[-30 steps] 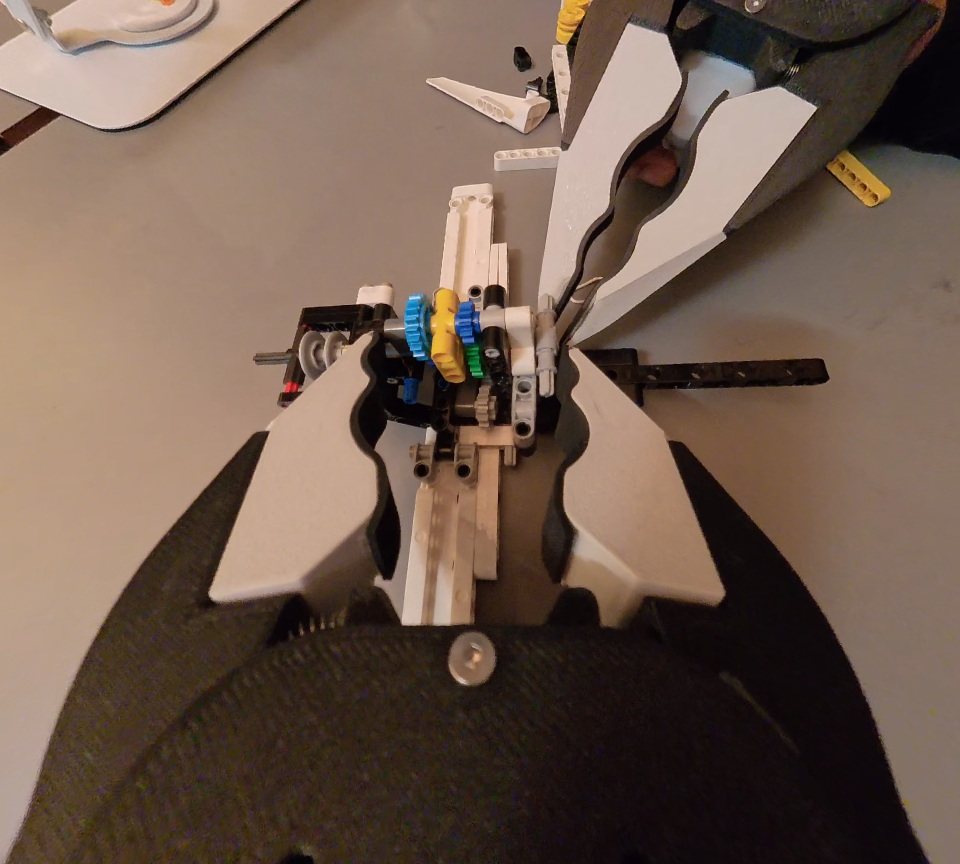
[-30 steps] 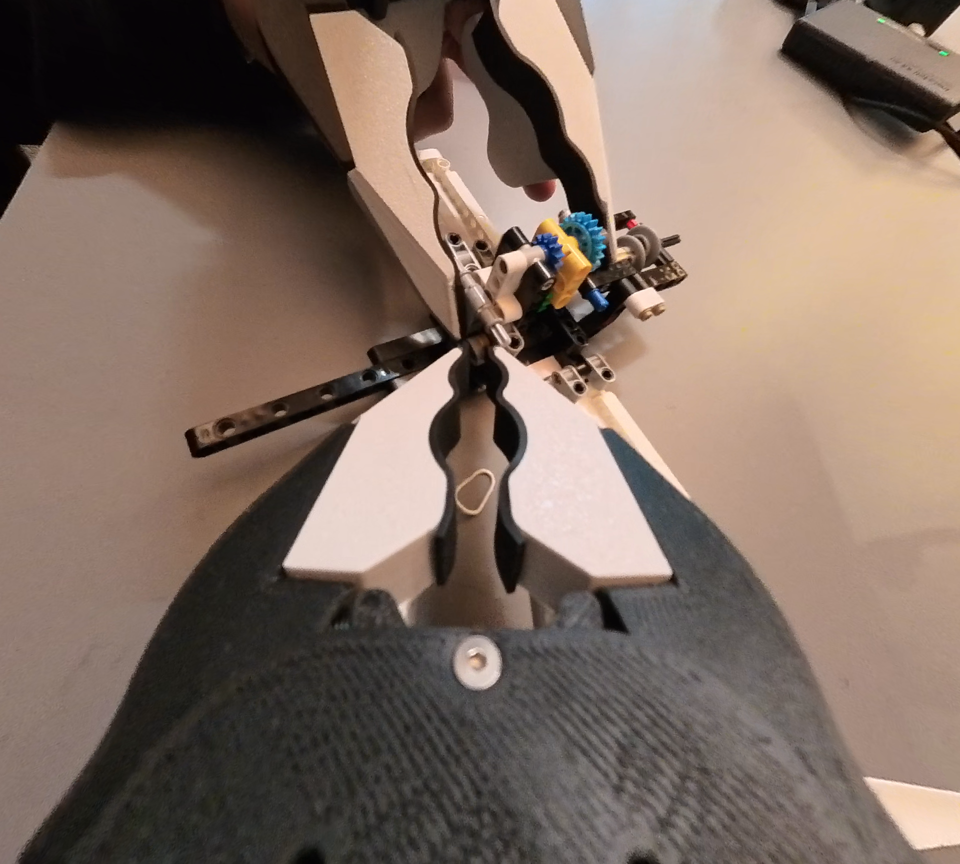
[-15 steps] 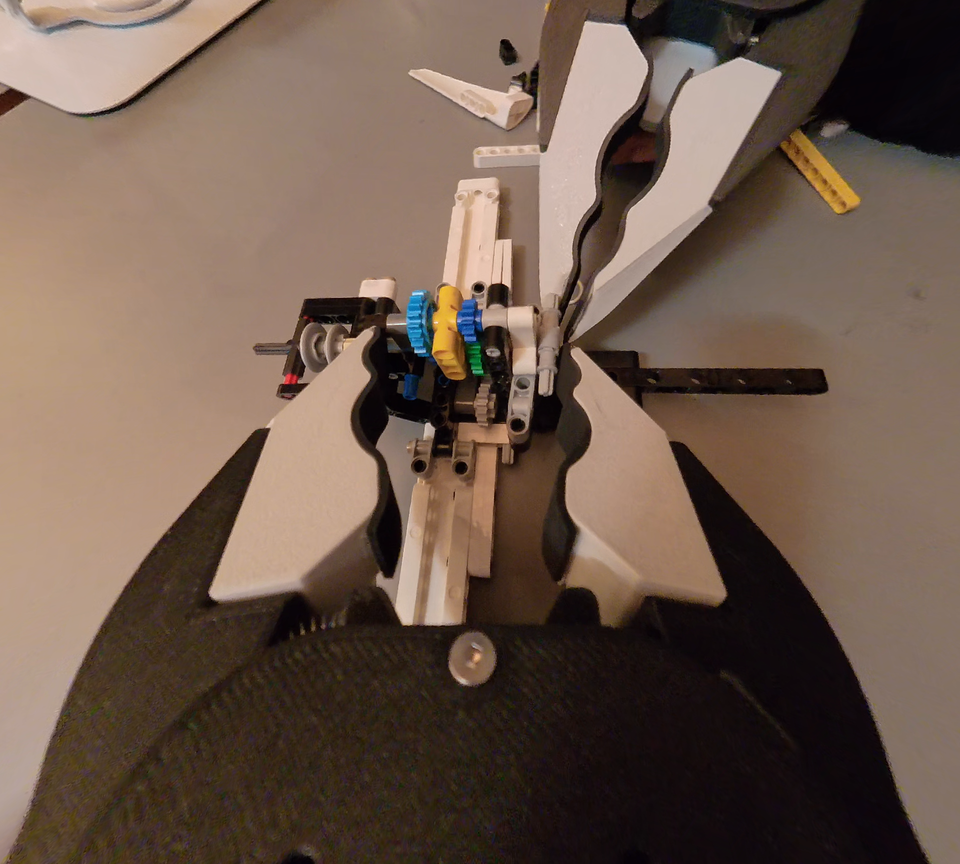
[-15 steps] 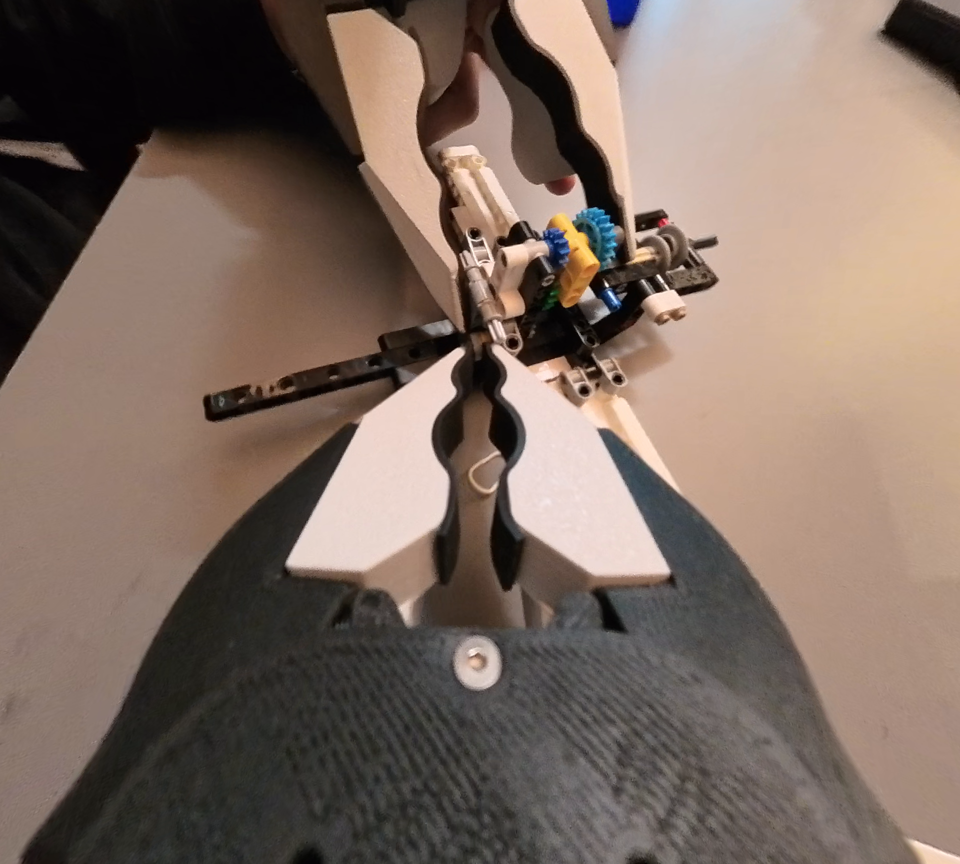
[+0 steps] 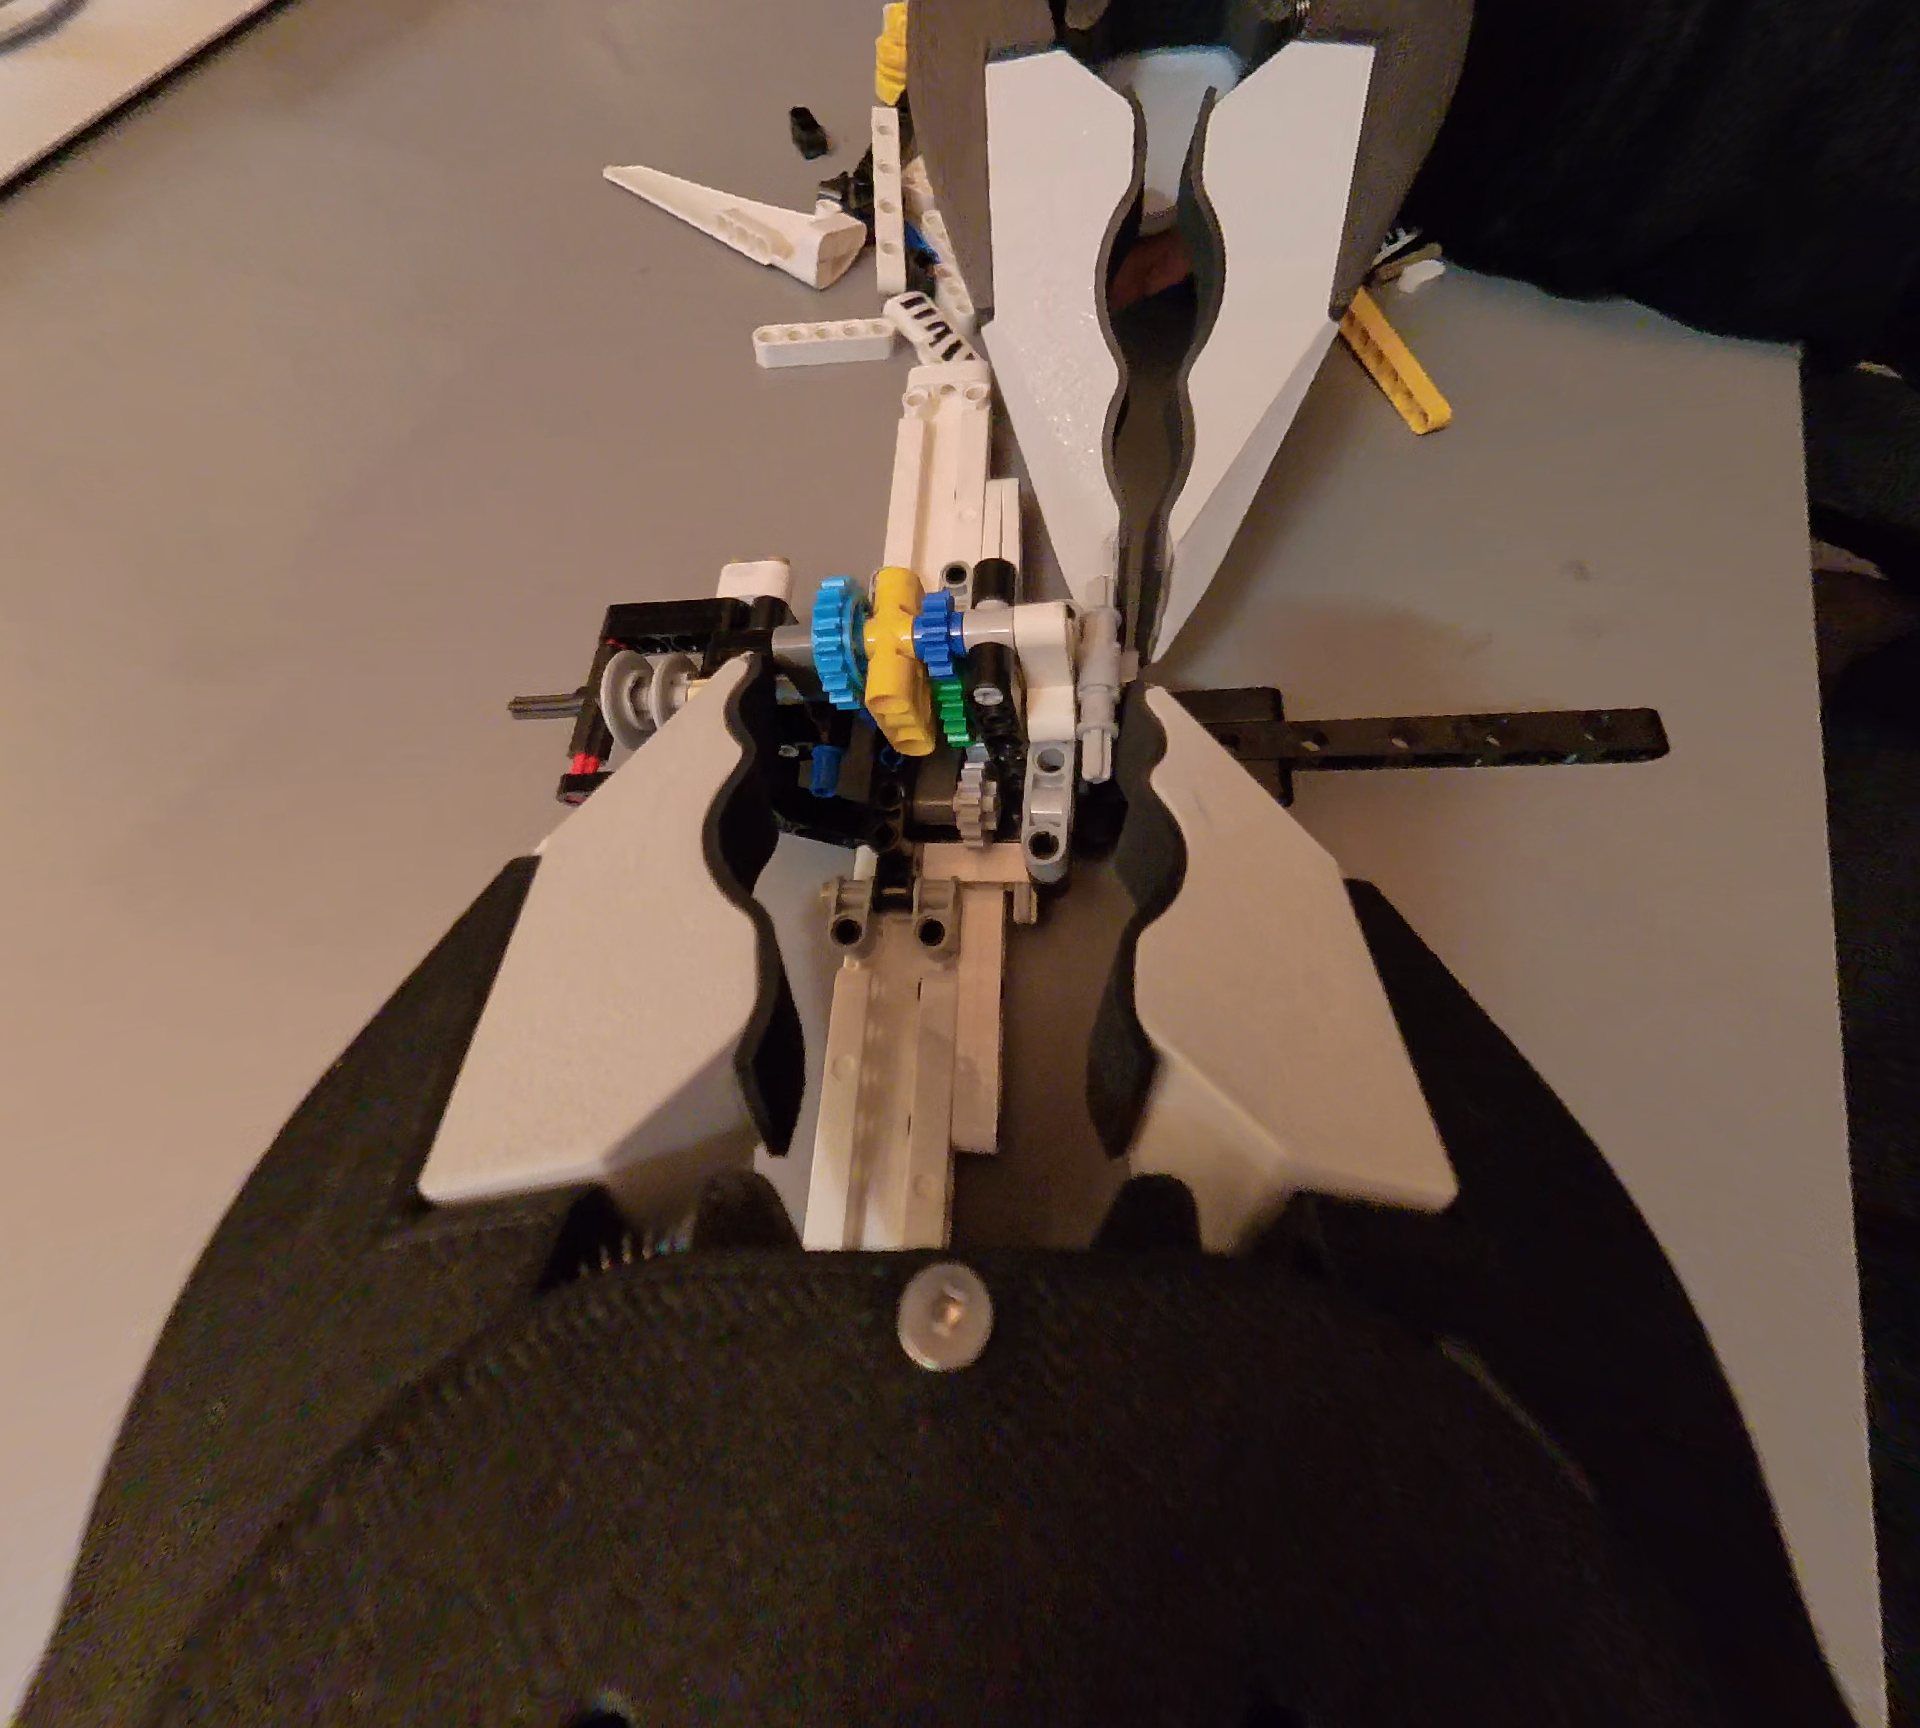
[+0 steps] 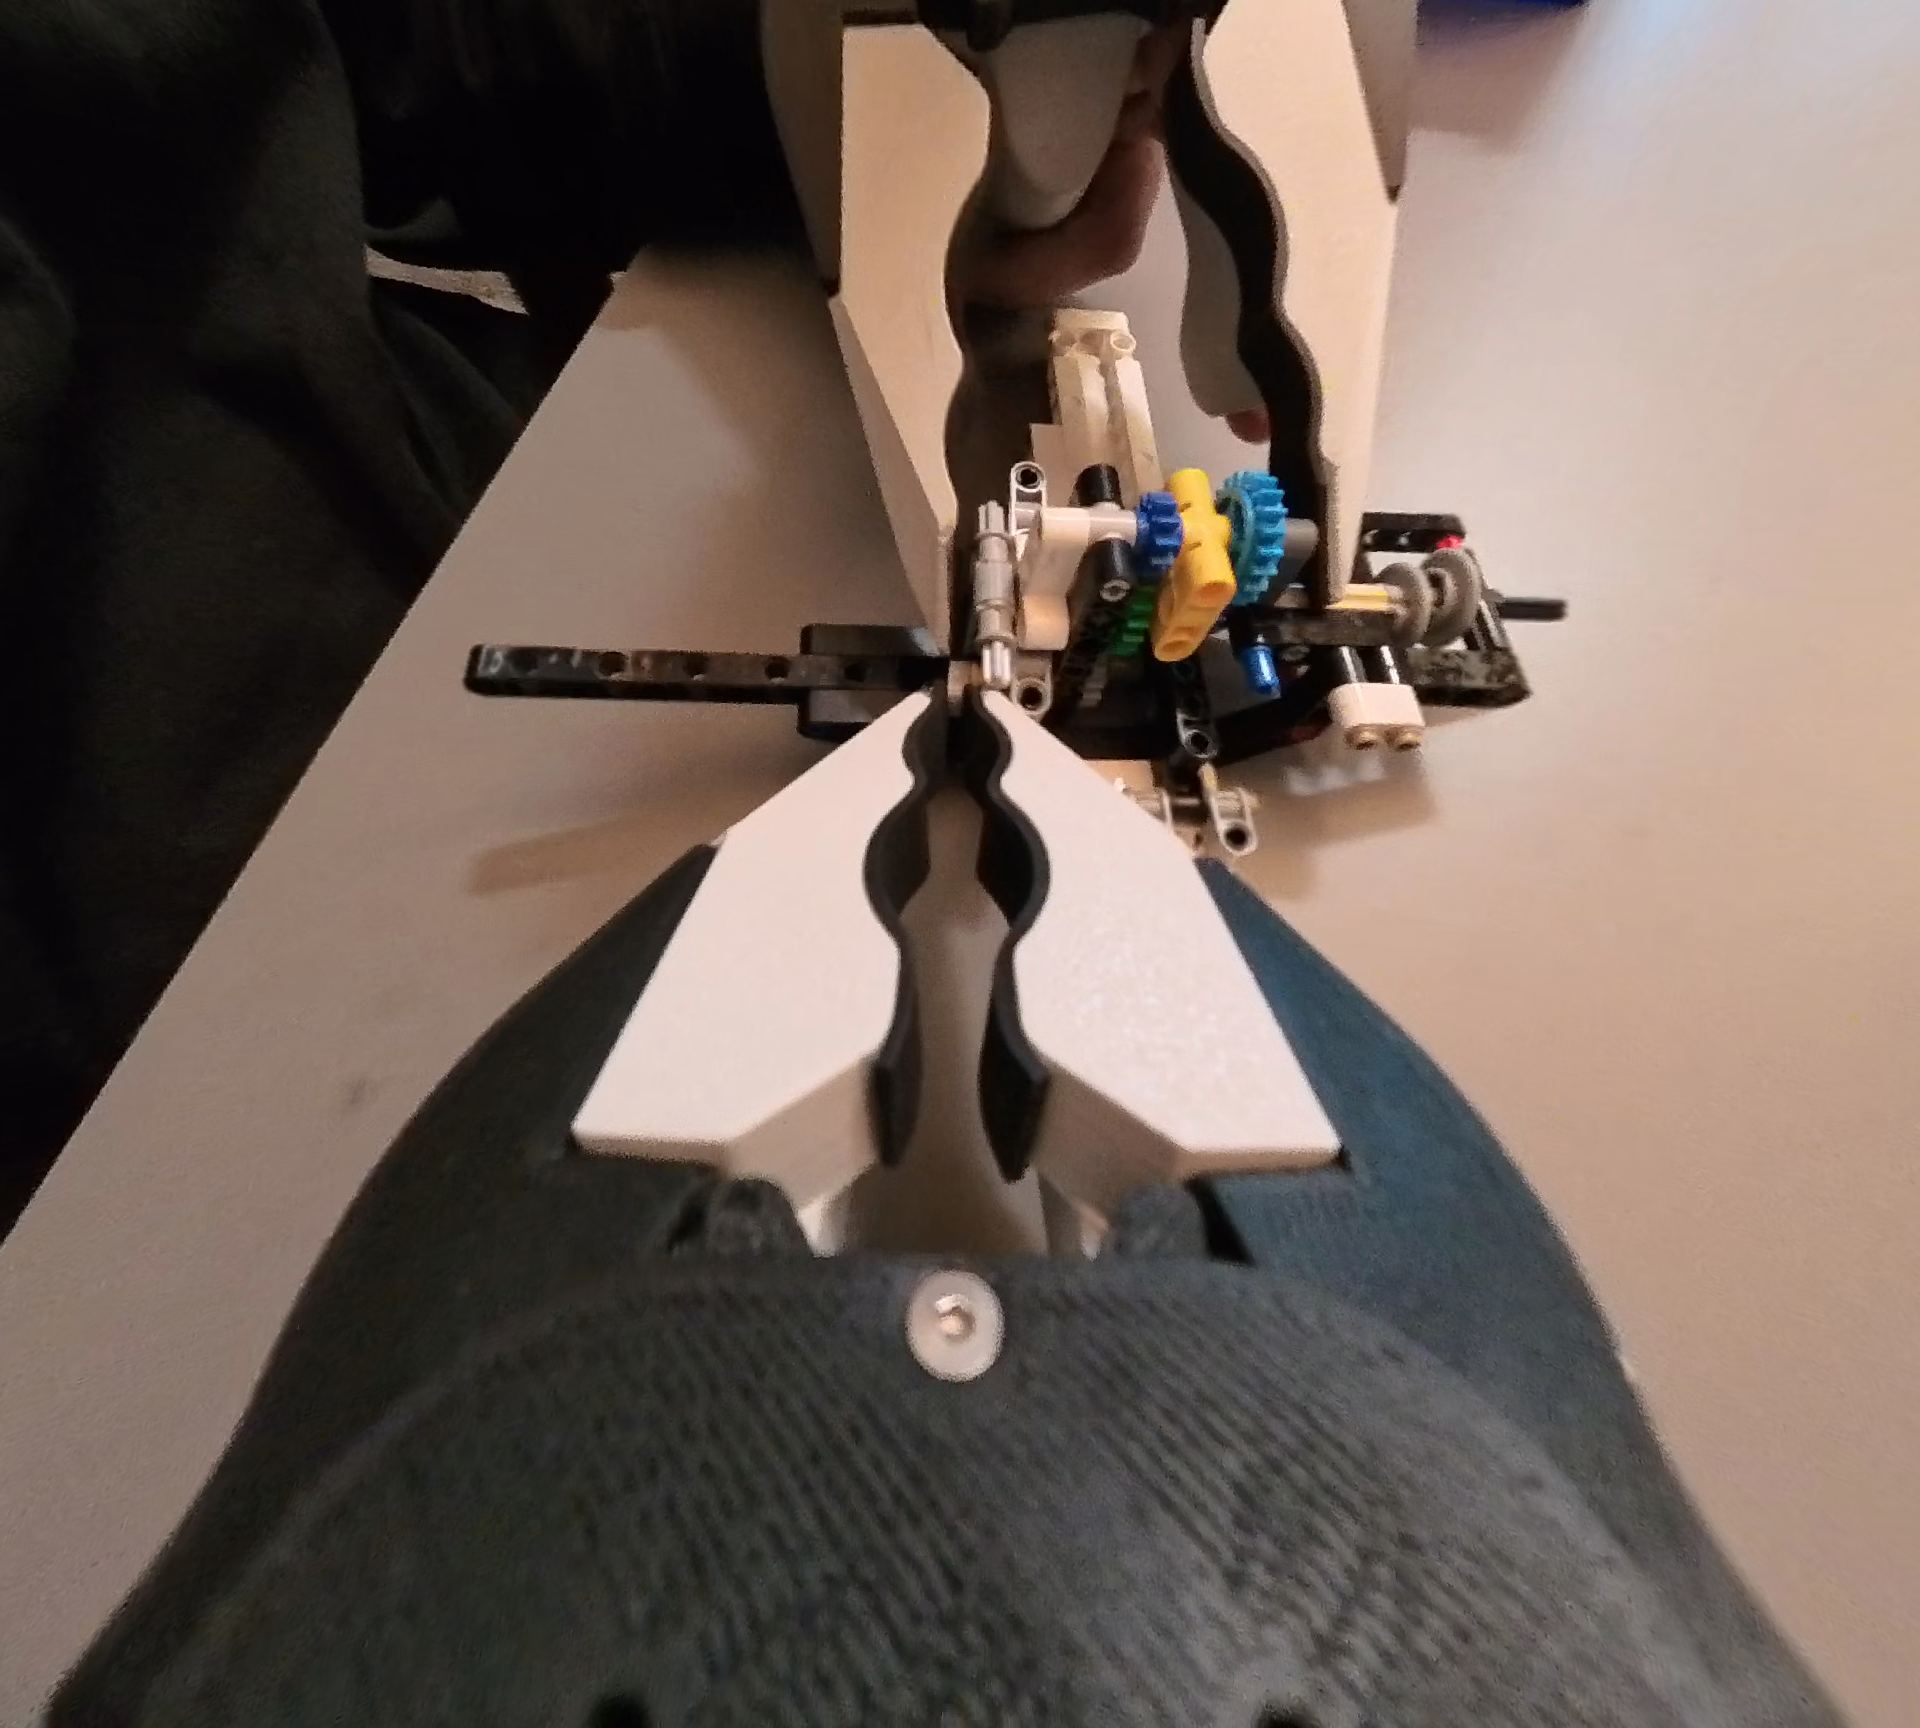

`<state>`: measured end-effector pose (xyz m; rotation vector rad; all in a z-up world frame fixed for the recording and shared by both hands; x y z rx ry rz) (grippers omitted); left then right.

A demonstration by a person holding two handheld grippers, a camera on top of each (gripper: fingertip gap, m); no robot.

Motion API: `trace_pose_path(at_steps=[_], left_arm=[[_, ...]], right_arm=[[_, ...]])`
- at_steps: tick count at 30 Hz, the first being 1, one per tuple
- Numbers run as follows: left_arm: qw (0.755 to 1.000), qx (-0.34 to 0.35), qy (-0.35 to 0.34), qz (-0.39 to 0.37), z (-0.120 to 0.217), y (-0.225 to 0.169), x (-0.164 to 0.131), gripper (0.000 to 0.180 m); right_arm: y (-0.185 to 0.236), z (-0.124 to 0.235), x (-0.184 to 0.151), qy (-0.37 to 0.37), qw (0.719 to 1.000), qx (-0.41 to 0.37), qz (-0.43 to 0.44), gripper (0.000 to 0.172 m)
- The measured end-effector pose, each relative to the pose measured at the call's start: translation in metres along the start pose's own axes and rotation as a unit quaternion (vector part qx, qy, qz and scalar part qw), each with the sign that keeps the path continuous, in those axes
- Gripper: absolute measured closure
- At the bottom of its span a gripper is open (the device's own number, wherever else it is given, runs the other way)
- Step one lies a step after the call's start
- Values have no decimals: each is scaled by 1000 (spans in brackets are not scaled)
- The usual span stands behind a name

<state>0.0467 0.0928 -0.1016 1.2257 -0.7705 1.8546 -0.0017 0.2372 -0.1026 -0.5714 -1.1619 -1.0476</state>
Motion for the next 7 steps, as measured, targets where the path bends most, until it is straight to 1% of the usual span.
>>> trace_pose_path(at_steps=[5, 7], left_arm=[[1000, -9, 5, -23, -2, -6, 0, 114], [999, 10, 7, -32, -2, -6, -1, 114]], right_arm=[[5, -1, -2, 12, 1000, 21, -5, 172], [8, -3, -3, 26, 999, 20, 3, 171]])
Point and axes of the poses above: each gripper's, where its closed fingertips meet, z back along the fingers, x out of its top, y = z × x across the jaws, the point moved 9 cm from there along z, back along the fingers, and after that the axes turned 12 degrees about -y, right-handed, at the moved point
